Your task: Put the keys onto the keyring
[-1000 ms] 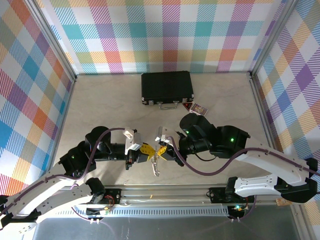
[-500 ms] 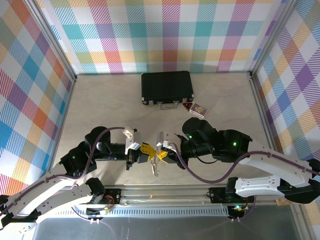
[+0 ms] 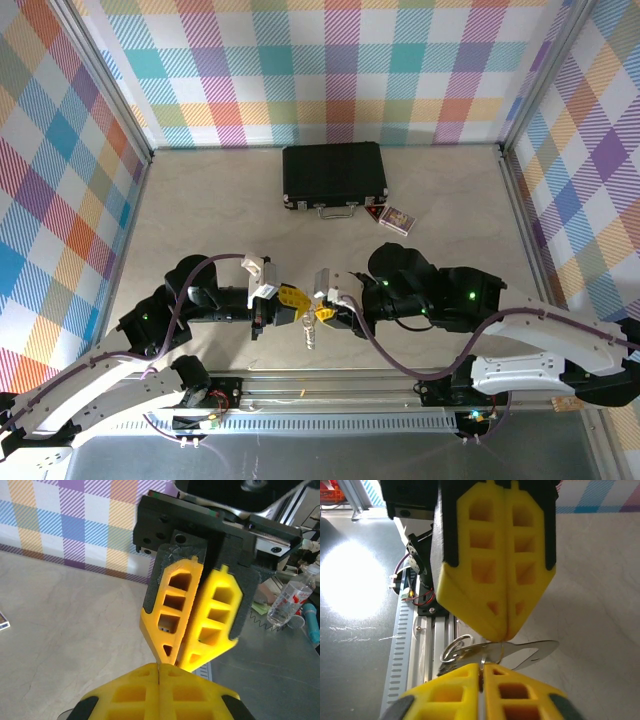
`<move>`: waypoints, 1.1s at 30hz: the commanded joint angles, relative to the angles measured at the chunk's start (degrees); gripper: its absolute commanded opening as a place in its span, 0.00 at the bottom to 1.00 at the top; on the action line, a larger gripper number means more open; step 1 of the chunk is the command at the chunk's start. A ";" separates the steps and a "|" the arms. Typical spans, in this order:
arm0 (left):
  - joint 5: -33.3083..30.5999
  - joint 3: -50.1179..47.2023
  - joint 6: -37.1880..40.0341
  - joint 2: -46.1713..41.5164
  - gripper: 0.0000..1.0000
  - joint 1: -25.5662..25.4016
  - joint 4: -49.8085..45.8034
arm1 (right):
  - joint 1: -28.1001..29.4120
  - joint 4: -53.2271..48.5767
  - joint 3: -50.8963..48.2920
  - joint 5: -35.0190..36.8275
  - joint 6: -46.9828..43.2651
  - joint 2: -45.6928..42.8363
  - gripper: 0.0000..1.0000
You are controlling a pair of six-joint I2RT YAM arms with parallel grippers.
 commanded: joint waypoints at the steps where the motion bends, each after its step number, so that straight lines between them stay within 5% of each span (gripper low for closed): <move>1: -1.18 -0.33 -0.62 -1.05 0.00 0.03 5.18 | 0.72 1.70 -1.40 0.49 -0.22 -1.92 0.20; 15: -1.72 -5.01 -4.80 -2.42 0.00 0.04 18.83 | 0.54 9.59 -4.19 5.14 6.85 -8.20 0.24; 33: 3.81 -4.21 -7.42 -2.42 0.00 0.04 22.92 | -1.52 15.22 -3.15 -2.22 10.95 -6.53 0.19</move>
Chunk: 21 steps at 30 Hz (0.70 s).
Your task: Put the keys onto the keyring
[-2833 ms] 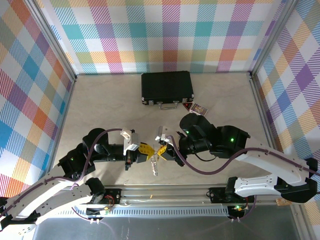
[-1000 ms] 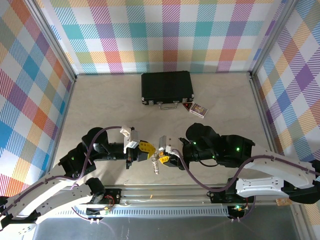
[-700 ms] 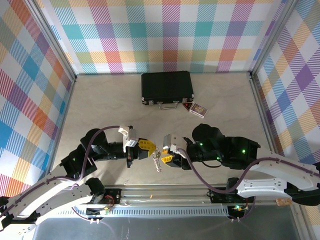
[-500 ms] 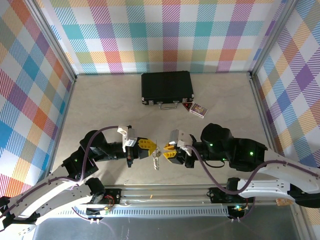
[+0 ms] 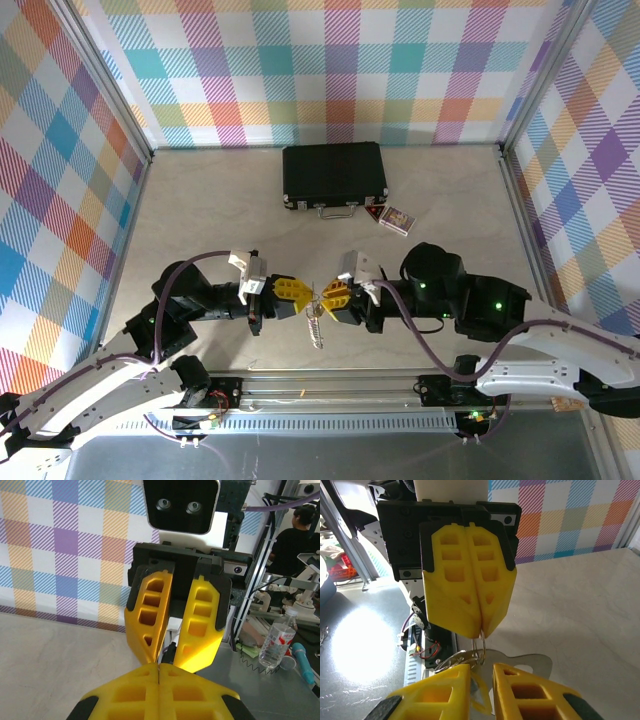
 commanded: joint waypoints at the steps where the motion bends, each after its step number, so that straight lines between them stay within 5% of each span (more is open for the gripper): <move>1: 1.62 0.58 -0.87 -0.96 0.00 0.00 3.65 | -0.19 3.17 1.86 -2.47 0.94 0.46 0.19; 21: 2.23 0.47 -0.78 -1.26 0.00 0.04 2.28 | -0.27 1.91 2.27 -3.03 1.09 1.64 0.09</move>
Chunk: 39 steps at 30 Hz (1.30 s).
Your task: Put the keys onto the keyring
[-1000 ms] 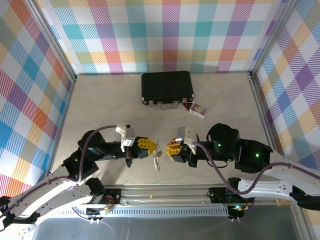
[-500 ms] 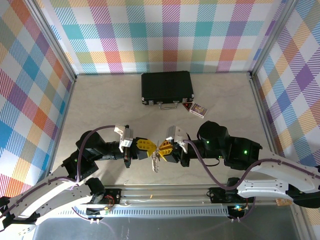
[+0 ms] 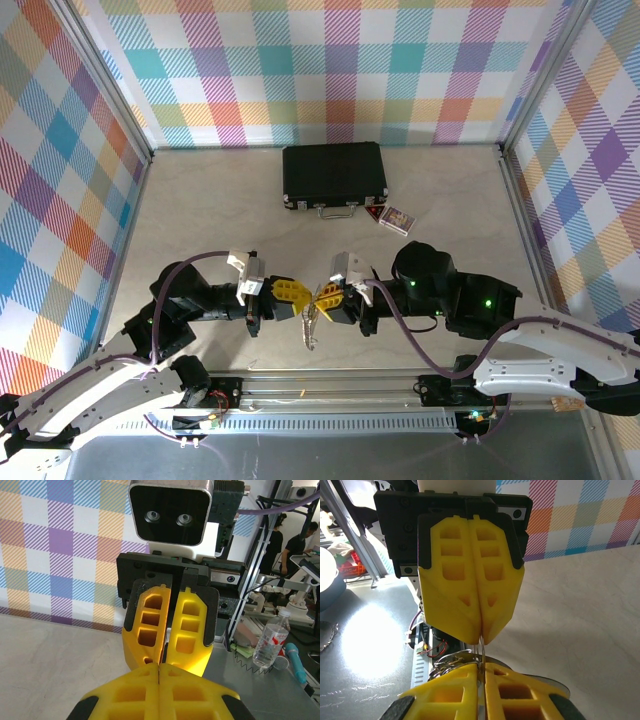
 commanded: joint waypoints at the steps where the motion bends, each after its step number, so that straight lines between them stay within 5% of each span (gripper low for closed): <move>1: 1.36 0.58 0.26 -0.77 0.00 0.04 1.76 | -0.21 1.12 2.32 -0.88 0.65 0.31 0.09; 13: 3.24 1.27 0.53 0.02 0.00 0.04 0.26 | -0.22 0.54 3.81 -3.06 0.16 2.45 0.15; 18: 3.21 1.33 0.97 0.18 0.00 0.04 -0.07 | -0.25 -0.05 3.89 -2.47 0.13 2.26 0.01; 27: -0.81 5.88 7.98 0.63 0.00 0.03 -13.94 | -0.25 -12.40 10.12 1.58 -5.94 4.99 0.00; 33: -4.34 10.77 14.41 2.93 0.16 0.04 -27.42 | -0.42 -24.89 18.25 3.77 -11.65 10.21 0.00; 39: -4.79 11.91 14.04 4.12 0.40 0.02 -28.80 | -3.84 -28.94 21.95 0.56 -14.48 11.88 0.00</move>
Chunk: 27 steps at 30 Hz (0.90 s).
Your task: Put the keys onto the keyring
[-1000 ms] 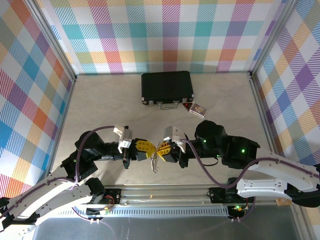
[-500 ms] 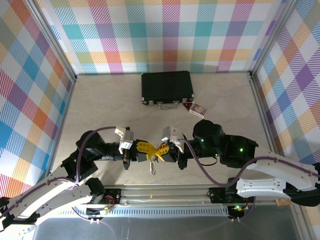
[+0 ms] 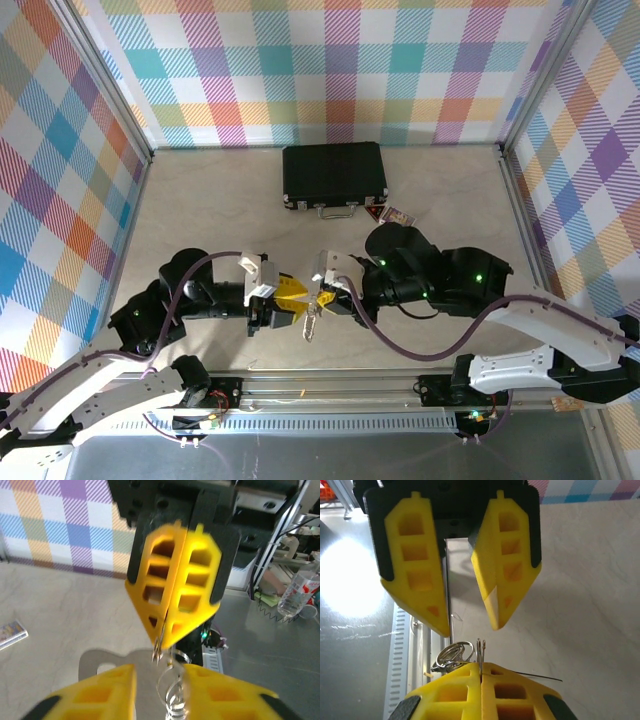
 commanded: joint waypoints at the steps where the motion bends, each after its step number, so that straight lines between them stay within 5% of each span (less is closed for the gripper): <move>1: -0.93 1.50 0.47 0.07 0.47 0.00 -2.68 | -2.44 -4.39 3.04 -2.10 -3.56 0.25 0.00; 4: -1.91 1.21 -0.44 -0.19 0.62 0.04 -1.97 | -5.83 -5.94 3.82 -4.76 -4.21 0.72 0.00; 6: -2.20 1.28 -0.86 -0.19 0.96 0.04 -1.97 | -7.26 -6.52 4.02 -6.19 -4.52 0.94 0.00; 7: -2.22 1.28 -1.06 -0.26 1.00 0.04 -1.86 | -7.79 -6.81 4.20 -6.89 -4.72 1.17 0.00; 27: -9.13 1.27 -1.38 1.64 1.00 0.03 -3.49 | -10.13 -9.57 6.57 -10.96 -5.71 3.97 0.00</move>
